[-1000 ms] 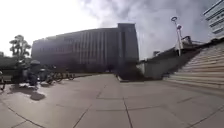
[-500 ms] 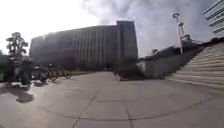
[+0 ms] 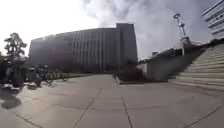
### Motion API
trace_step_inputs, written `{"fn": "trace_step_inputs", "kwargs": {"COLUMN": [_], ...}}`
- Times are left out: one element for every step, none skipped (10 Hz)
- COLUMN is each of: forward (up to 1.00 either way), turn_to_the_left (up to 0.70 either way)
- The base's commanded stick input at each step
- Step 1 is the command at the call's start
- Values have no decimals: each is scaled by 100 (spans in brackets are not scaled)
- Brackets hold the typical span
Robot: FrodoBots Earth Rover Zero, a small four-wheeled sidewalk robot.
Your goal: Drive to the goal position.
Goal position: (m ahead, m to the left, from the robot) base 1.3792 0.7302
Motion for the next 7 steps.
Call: {"fn": "trace_step_inputs", "kwargs": {"forward": [70, 70, 70, 70, 70, 70, 70], "turn_to_the_left": [21, 26, 32, 35, 35, 35, 33]}}
